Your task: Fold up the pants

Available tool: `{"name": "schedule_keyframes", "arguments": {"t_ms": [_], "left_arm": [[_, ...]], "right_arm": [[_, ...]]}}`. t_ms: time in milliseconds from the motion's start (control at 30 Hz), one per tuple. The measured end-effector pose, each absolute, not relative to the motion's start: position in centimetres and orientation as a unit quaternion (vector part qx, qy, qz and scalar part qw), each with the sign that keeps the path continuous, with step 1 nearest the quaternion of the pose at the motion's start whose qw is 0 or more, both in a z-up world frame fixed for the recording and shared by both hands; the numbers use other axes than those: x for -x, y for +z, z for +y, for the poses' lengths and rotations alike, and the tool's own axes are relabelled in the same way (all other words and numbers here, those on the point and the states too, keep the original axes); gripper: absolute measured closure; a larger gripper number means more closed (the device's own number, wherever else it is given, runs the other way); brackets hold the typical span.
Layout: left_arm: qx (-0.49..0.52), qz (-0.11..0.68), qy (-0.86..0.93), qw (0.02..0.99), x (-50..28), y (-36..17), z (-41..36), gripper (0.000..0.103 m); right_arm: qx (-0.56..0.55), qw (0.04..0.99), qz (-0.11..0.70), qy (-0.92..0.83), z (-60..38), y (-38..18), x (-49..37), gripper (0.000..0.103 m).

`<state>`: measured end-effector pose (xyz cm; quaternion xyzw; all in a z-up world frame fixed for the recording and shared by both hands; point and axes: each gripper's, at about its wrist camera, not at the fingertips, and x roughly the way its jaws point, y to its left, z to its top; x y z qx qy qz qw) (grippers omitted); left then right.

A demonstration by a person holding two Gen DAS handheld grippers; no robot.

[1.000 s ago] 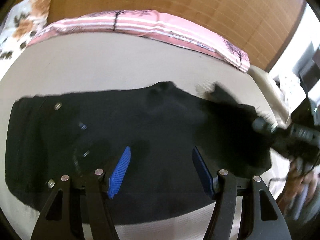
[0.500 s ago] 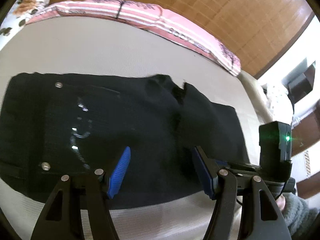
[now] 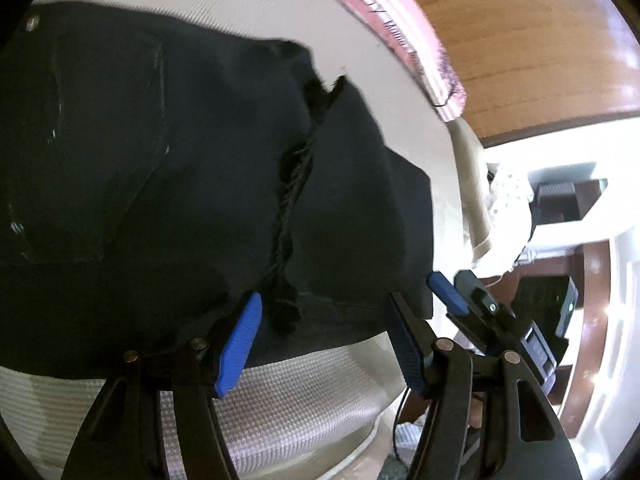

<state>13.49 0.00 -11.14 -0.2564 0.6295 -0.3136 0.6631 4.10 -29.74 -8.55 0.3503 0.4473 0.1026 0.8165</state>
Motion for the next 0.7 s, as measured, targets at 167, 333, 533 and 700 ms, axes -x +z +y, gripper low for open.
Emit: {"name": "schedule_keyframes", "arguments": {"t_ms": [167,333,533,700], "left_arm": [[0.266,0.653,-0.295,0.645,-13.8,-12.5,-0.3,0.05],[0.28,0.662,-0.294,0.63,-13.9,-13.4,-1.1,0.054],[0.281,0.661,-0.304,0.626,-14.0,-13.6,-2.4,0.054],[0.276,0.668,-0.307,0.619,-14.2,-14.2,-3.6,0.08]], "right_arm": [[-0.371,0.81,0.445,0.093,-30.7,-9.6,-3.9,0.054],[-0.378,0.806,0.445,0.096,-30.6,-10.2,-4.1,0.054],[-0.388,0.802,0.445,0.093,-31.2,-10.6,-3.8,0.054],[-0.394,0.799,0.445,0.089,-31.6,-10.9,-3.7,0.054]]}}
